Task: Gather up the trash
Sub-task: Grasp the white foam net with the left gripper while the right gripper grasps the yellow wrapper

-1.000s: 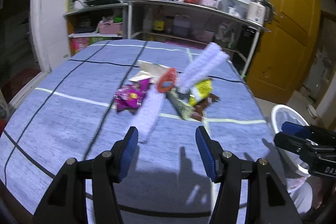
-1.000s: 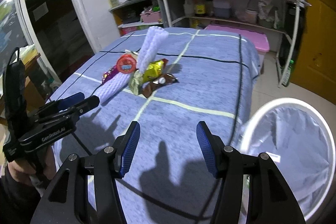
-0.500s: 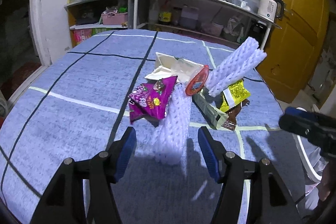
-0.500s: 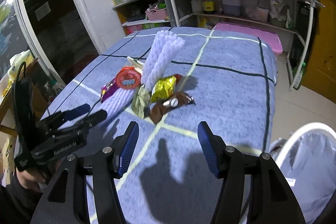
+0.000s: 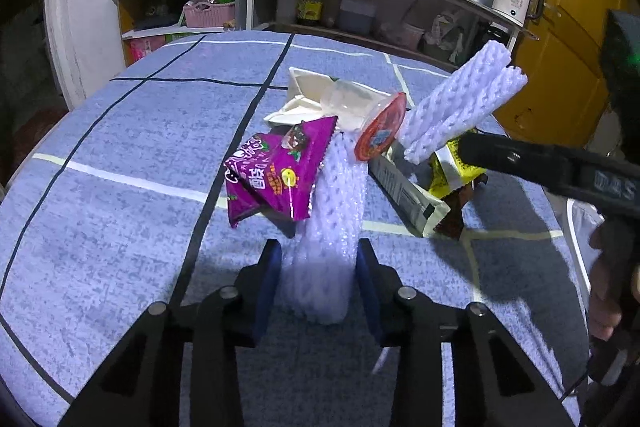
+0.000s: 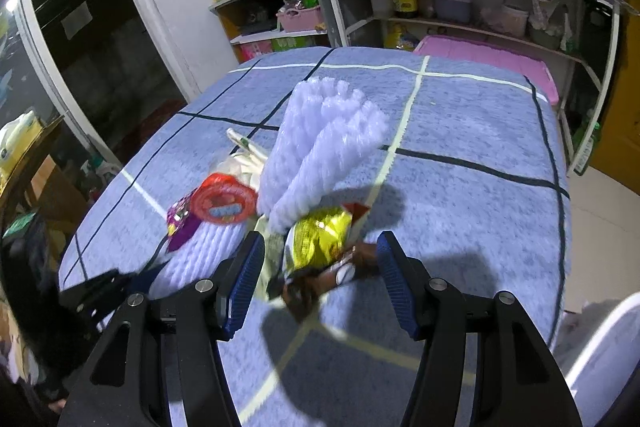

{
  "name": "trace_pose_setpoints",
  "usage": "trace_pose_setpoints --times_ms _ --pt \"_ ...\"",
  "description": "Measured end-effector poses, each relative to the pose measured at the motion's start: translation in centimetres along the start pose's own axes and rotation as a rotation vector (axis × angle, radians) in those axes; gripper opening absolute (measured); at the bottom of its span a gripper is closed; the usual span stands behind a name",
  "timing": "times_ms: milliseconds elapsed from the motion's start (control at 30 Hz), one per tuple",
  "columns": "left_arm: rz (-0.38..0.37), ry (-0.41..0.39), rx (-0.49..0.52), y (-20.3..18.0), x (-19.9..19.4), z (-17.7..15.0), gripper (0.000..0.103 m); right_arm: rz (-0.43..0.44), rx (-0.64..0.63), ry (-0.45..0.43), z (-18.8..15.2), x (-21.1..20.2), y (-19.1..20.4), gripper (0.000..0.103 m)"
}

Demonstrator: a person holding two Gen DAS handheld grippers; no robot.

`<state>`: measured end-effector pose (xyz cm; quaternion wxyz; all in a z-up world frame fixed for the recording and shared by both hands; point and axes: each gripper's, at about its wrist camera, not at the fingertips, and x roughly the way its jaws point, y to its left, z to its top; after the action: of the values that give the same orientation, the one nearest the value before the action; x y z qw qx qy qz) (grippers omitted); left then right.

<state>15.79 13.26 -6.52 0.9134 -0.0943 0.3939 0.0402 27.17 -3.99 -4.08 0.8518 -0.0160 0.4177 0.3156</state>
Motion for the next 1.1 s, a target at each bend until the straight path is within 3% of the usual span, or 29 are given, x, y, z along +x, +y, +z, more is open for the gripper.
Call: trace_pose_setpoints --times_ms 33,167,467,1100 --pt "-0.001 0.001 0.001 0.0 0.0 0.0 0.037 0.001 0.003 0.002 0.1 0.2 0.0 0.059" --pt "-0.002 -0.001 -0.001 -0.1 -0.1 0.1 0.034 -0.003 -0.002 0.018 0.3 1.1 -0.1 0.033" --pt "-0.004 -0.016 -0.01 -0.6 -1.3 -0.9 0.027 0.015 -0.006 0.005 -1.2 -0.5 0.2 0.026" --pt "-0.087 -0.09 0.036 -5.1 -7.4 -2.1 0.025 -0.015 0.021 -0.121 -6.0 -10.9 -0.3 0.026"
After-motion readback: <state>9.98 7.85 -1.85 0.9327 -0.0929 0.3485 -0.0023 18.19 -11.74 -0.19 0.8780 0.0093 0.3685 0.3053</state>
